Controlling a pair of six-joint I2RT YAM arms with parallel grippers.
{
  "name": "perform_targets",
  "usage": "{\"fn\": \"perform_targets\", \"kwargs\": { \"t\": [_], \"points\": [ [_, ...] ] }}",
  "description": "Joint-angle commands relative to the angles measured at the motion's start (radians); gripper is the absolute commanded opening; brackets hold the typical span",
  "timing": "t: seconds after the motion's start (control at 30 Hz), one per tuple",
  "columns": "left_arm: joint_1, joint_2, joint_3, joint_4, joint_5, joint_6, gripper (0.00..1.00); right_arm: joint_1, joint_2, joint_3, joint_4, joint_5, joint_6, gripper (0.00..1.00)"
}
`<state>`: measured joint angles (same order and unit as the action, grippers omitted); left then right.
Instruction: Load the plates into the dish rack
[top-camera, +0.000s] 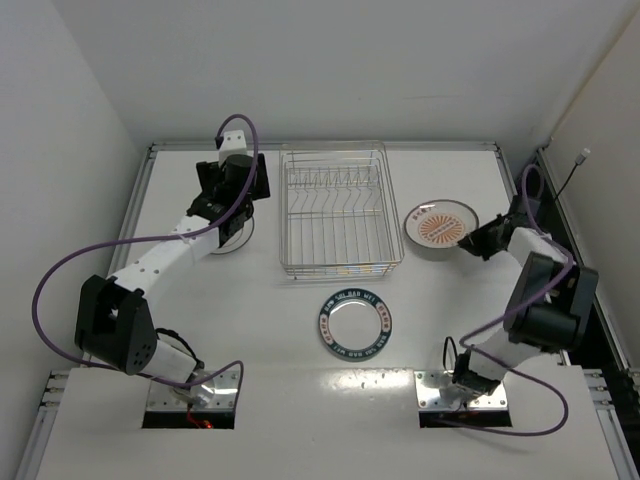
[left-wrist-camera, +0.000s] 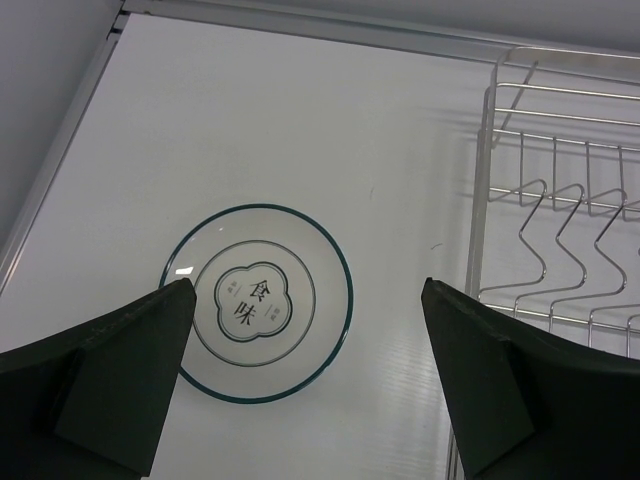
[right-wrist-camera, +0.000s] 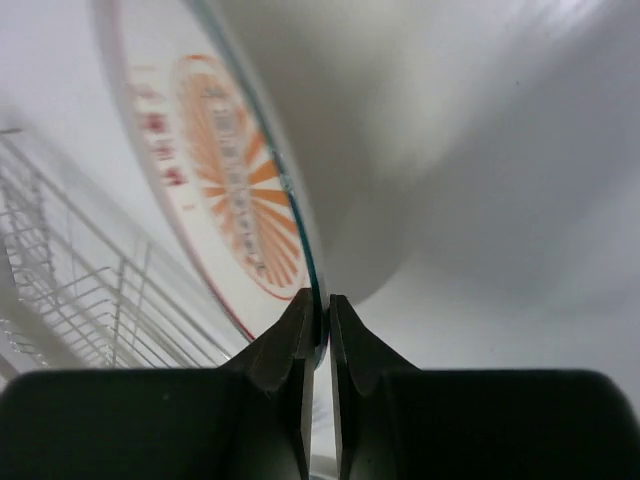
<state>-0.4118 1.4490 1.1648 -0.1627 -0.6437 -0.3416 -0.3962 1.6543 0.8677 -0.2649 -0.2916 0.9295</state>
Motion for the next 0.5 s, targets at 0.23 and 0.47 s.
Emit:
{"fn": "perform_targets", "kwargs": {
  "t": [0.23,0.47],
  "points": [
    [-0.009,-0.038,-0.008,0.038,-0.019,-0.004,0.95,0.452,-0.384,0.351,-0.112,0.717,-0.214,0.00],
    [-0.009,-0.029,-0.008,0.038,-0.019,-0.004,0.95,0.695,-0.118,0.605,-0.134,0.991,-0.377,0.00]
  ]
}}
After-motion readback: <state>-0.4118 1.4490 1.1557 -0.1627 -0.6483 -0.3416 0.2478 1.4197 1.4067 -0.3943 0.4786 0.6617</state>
